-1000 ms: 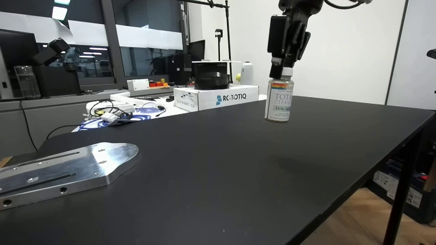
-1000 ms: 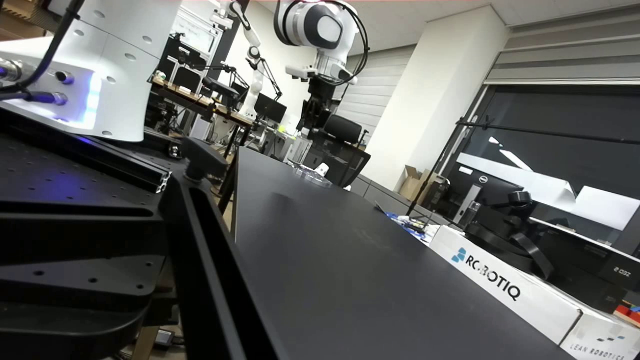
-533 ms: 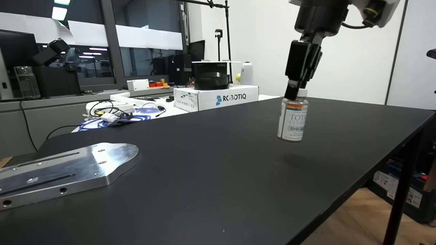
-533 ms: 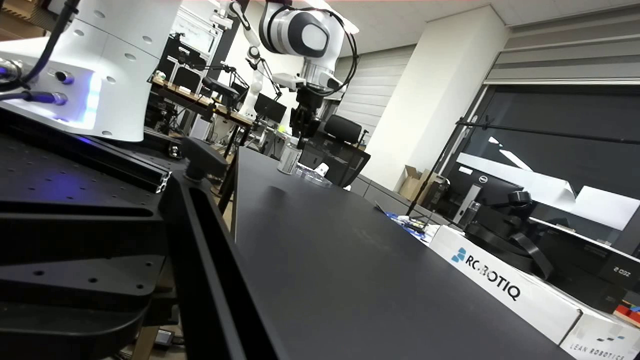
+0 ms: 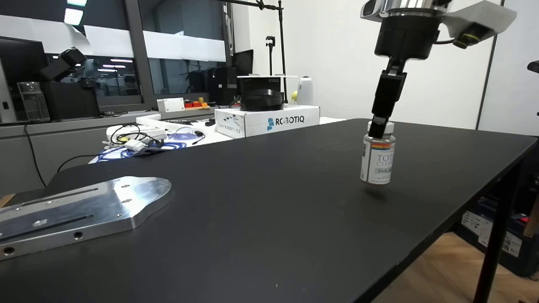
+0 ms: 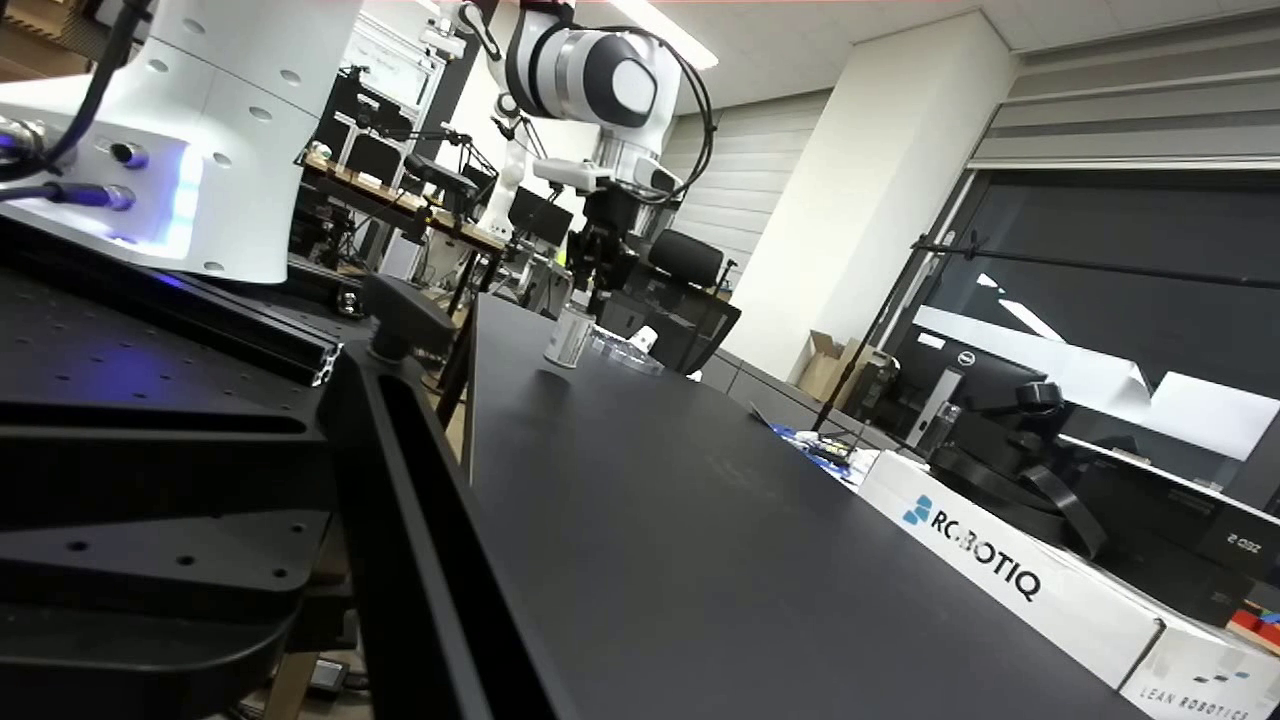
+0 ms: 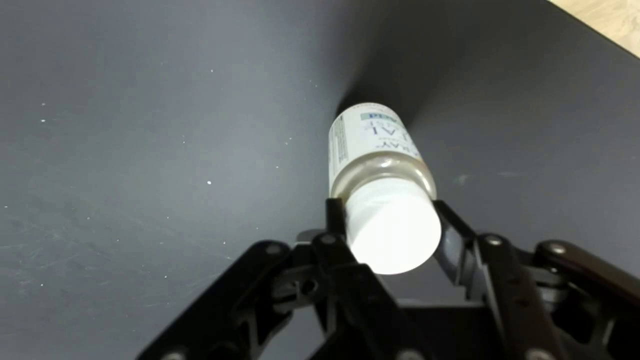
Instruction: Move the bottle forward
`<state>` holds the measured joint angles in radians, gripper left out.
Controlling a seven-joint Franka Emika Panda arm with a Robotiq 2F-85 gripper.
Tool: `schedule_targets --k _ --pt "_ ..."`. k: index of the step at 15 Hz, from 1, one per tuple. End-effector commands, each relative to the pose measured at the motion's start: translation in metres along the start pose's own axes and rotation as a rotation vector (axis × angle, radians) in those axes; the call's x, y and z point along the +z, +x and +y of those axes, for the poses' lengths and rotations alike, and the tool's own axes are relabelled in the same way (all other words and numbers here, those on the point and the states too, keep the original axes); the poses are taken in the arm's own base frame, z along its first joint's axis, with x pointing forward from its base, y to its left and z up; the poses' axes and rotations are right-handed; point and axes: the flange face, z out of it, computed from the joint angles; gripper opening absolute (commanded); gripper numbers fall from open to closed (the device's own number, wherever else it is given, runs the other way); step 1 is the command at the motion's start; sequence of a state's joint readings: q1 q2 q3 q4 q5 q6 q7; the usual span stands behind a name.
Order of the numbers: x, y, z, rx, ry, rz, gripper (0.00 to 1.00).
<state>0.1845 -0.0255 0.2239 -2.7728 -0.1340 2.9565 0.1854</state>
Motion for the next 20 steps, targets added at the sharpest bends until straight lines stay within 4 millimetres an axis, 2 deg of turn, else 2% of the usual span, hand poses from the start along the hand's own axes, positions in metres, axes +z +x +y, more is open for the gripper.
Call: schedule_targets --k 1,9,10,11,12,15,16,20 --pt "0.002 -0.001 0.005 0.000 -0.025 -0.001 0.20" --pt "0.013 -0.009 0.004 0.002 -0.034 -0.043 0.20" --pt "0.012 -0.008 0.004 0.010 -0.031 -0.046 0.70" --pt "0.009 -0.006 0.004 0.012 -0.028 -0.039 0.70" --pt "0.003 -0.003 0.004 0.017 -0.028 -0.031 0.75" --pt "-0.017 0.006 0.009 0.040 -0.023 -0.013 0.95" --pt "-0.022 0.009 0.012 0.052 -0.018 -0.021 0.99" --pt "-0.052 0.011 0.037 0.080 -0.011 -0.117 1.00"
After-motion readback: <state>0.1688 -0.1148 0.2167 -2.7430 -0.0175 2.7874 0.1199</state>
